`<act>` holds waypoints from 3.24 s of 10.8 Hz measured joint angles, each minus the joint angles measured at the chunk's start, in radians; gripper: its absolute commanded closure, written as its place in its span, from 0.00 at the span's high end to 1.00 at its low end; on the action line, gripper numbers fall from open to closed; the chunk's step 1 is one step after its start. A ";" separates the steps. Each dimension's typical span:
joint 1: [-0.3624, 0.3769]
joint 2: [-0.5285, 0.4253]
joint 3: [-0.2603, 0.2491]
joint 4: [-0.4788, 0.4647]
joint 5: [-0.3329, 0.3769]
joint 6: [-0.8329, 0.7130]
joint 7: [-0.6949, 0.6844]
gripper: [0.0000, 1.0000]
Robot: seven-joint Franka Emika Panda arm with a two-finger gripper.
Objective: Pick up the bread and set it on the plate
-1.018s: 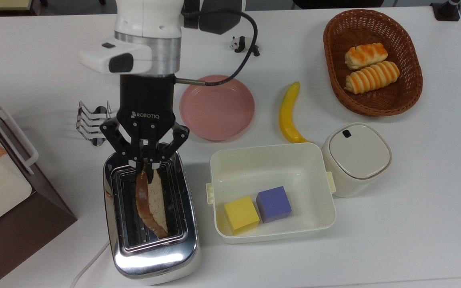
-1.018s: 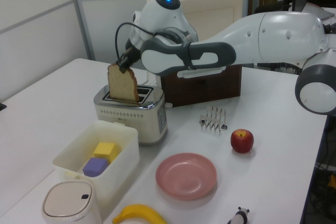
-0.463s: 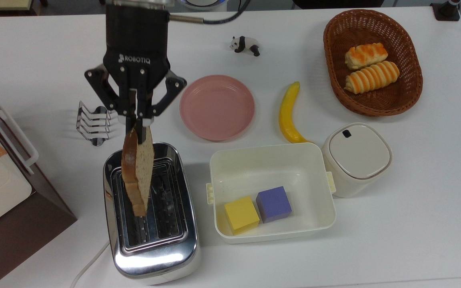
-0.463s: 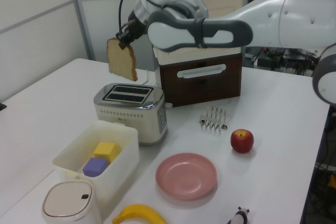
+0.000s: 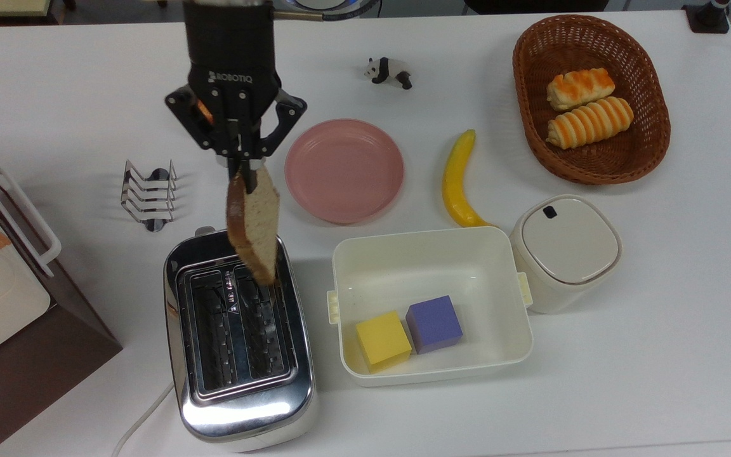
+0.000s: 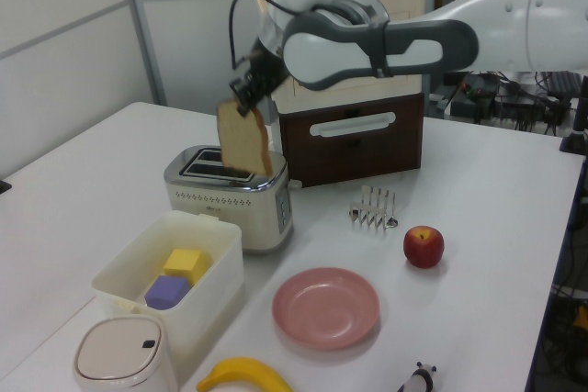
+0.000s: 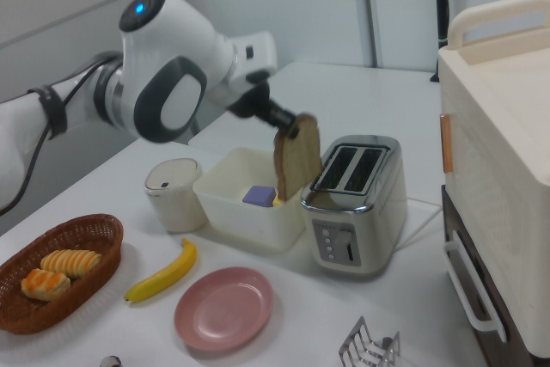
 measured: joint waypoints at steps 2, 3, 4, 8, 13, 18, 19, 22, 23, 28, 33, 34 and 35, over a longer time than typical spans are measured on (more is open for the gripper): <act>0.000 -0.065 0.014 -0.118 0.028 -0.014 -0.023 0.00; -0.001 -0.096 0.016 -0.156 0.046 -0.044 -0.044 0.00; -0.001 -0.122 0.016 -0.187 0.070 -0.098 -0.078 0.00; -0.001 -0.168 0.022 -0.230 0.124 -0.260 -0.147 0.00; 0.018 -0.182 0.034 -0.325 0.186 -0.320 -0.165 0.00; 0.073 -0.146 0.037 -0.376 0.292 -0.337 -0.164 0.00; 0.080 -0.128 0.037 -0.376 0.304 -0.337 -0.164 0.00; 0.084 -0.087 0.037 -0.375 0.348 -0.336 -0.164 1.00; 0.084 -0.081 0.037 -0.371 0.351 -0.334 -0.164 1.00; 0.079 -0.081 0.006 -0.328 0.352 -0.332 -0.158 1.00; 0.079 -0.103 -0.001 -0.280 0.314 -0.332 -0.131 1.00; 0.079 -0.117 0.005 -0.264 0.226 -0.344 -0.096 1.00; 0.074 -0.131 0.014 -0.246 0.122 -0.381 -0.065 1.00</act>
